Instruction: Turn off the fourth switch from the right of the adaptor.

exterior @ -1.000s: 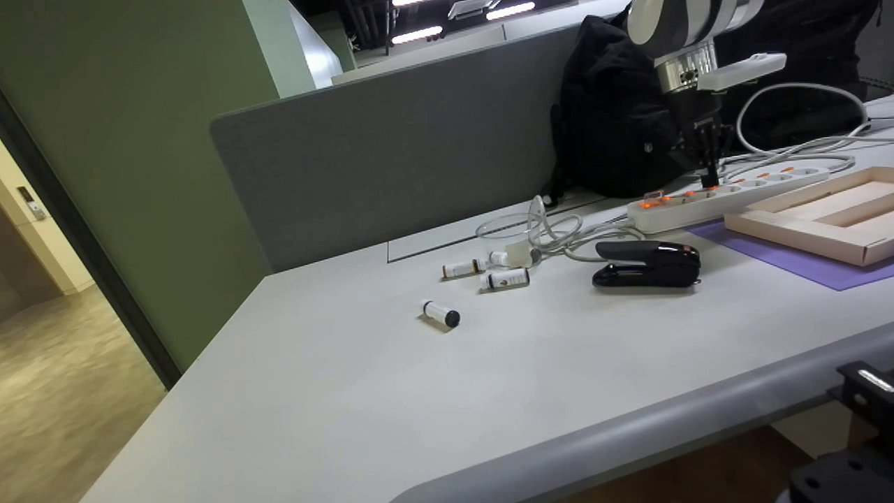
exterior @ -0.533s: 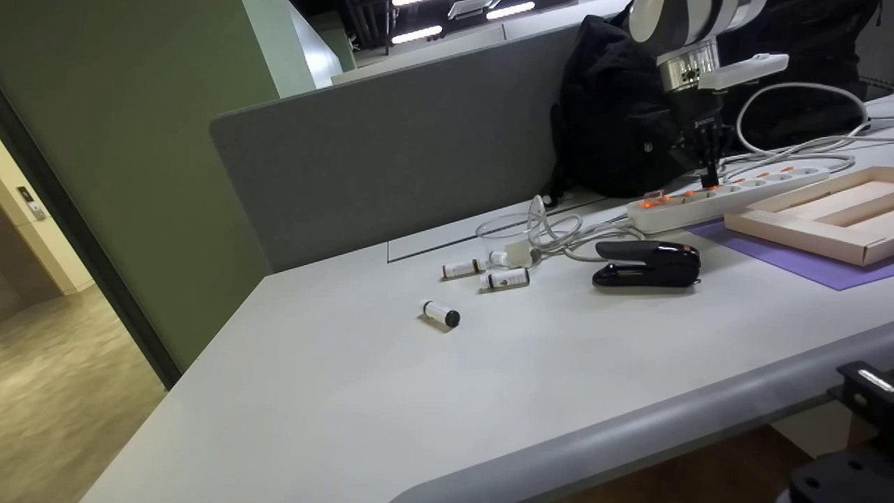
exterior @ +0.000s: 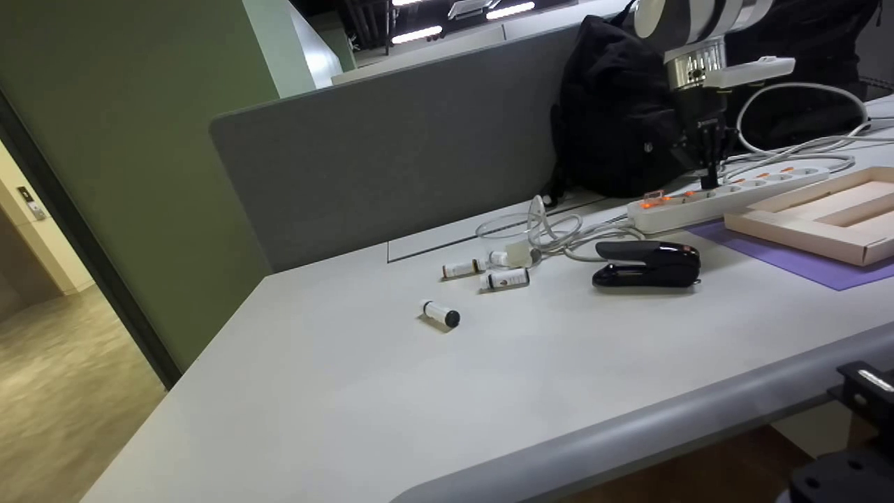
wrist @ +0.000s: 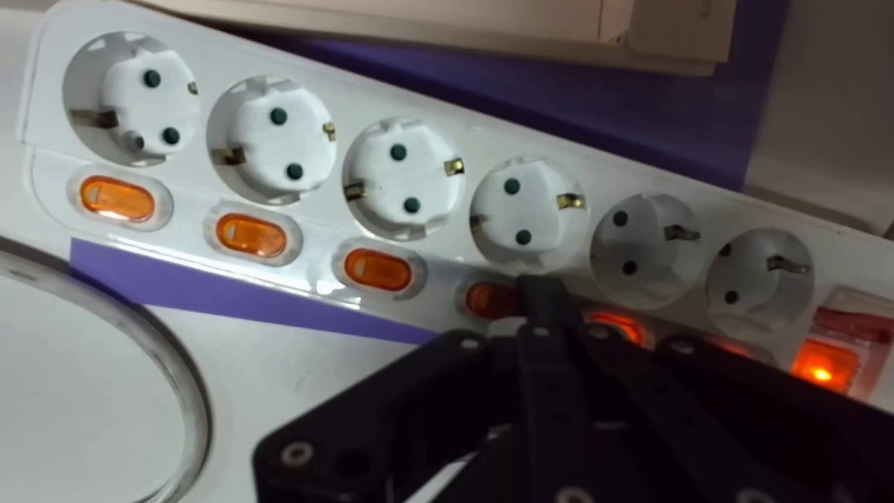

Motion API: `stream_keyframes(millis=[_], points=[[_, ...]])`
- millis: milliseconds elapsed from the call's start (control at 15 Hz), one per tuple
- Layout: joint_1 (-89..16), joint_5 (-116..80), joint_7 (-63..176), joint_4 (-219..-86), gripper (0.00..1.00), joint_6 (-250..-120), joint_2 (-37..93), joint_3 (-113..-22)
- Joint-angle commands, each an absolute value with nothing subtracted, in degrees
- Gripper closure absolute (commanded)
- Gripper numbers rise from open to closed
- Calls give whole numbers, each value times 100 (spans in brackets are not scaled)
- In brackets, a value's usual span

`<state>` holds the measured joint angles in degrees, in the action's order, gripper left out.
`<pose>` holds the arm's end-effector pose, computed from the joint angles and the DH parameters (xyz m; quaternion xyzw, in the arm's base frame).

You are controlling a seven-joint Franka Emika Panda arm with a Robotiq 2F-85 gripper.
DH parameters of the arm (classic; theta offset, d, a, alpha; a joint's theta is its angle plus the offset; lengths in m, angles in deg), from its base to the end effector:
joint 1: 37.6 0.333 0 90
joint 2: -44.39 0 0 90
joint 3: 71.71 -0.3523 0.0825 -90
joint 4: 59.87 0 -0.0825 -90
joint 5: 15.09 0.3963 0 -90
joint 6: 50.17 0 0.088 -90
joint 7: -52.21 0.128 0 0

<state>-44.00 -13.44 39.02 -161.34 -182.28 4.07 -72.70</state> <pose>0.6631 -0.0624 0.1470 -0.9948 -0.0555 0.0807 0.0290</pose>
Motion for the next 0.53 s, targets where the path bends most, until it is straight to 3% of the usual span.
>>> stream_keyframes(millis=[0, 267, 333, 400, 467], points=[[-4512, -1184, 3740, -16172, 100, -18306, 659, -7416], [-4575, -1152, 3459, -16316, 100, -18224, 1457, -7500], [-4508, -1275, 3468, -16351, 74, -18003, 1674, -7422], [-4537, -1260, 3332, -16303, 73, -17712, 1805, -7436], [-4446, -1256, 3474, -16130, 92, -18045, 1390, -7388]])
